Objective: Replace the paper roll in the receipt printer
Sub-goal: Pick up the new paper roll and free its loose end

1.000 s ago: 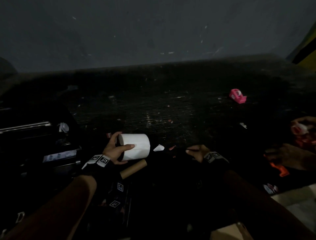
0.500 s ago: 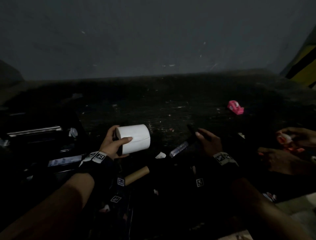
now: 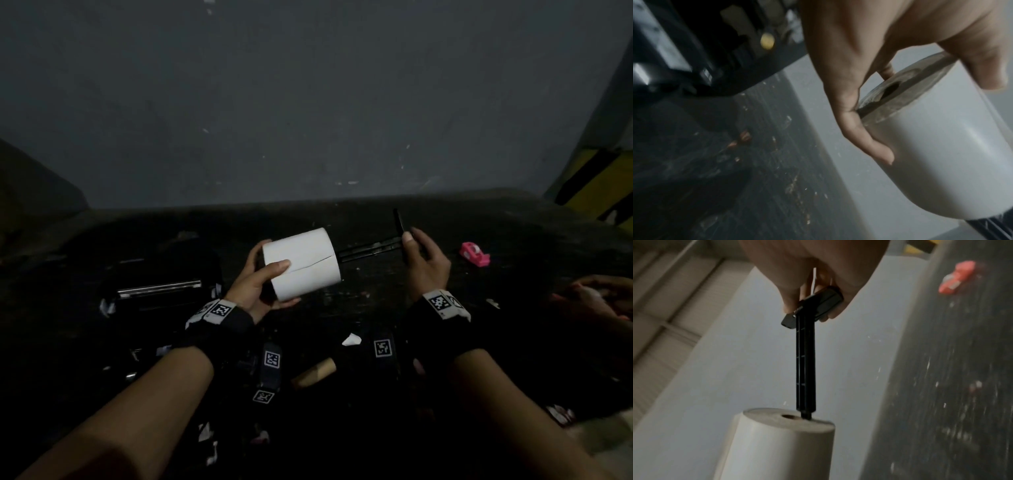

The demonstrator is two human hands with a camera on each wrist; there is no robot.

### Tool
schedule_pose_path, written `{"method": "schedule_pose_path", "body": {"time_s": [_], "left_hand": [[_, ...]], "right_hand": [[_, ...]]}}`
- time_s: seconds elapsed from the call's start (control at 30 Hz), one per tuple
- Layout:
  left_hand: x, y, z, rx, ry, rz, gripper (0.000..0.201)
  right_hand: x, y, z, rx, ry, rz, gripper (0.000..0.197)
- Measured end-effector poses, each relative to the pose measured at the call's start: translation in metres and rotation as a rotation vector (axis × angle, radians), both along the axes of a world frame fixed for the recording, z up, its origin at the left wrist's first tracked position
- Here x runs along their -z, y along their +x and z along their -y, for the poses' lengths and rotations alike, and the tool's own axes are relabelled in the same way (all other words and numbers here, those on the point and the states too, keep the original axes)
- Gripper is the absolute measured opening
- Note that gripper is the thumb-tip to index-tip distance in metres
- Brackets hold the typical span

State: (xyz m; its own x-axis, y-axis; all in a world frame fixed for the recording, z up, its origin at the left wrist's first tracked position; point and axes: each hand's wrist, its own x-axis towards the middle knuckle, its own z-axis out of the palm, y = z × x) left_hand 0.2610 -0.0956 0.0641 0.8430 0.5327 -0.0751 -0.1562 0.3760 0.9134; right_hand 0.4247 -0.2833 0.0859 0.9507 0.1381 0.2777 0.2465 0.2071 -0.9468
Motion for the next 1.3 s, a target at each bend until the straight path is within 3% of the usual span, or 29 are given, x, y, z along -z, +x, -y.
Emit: {"method": "schedule_pose_path", "body": {"time_s": [0.23, 0.67, 0.97, 1.13, 1.2, 1.3], "left_hand": [[-0.014, -0.026, -0.008, 0.043, -0.005, 0.044, 0.043], [-0.027, -0.056, -0.010, 0.201, -0.046, 0.127, 0.038], [-0.027, -0.058, 0.007, 0.283, -0.040, 0.113, 0.063], [-0.020, -0.060, 0.018, 0.286, -0.096, 0.121, 0.051], [-0.013, -0.058, 0.023, 0.270, -0.099, 0.105, 0.049], [-0.003, -0.054, 0.037, 0.263, -0.083, 0.080, 0.049]], "right_hand": [[-0.019, -0.039, -0.005, 0.067, 0.079, 0.035, 0.034], [-0.018, -0.100, 0.011, 0.147, 0.084, 0.103, 0.034], [-0.017, -0.133, -0.016, -0.078, -0.091, 0.113, 0.024], [-0.005, -0.136, -0.004, -0.061, -0.183, 0.103, 0.018], [-0.001, -0.134, 0.001, -0.146, -0.282, 0.027, 0.027], [0.004, -0.126, 0.006, -0.329, -0.334, -0.279, 0.067]]}}
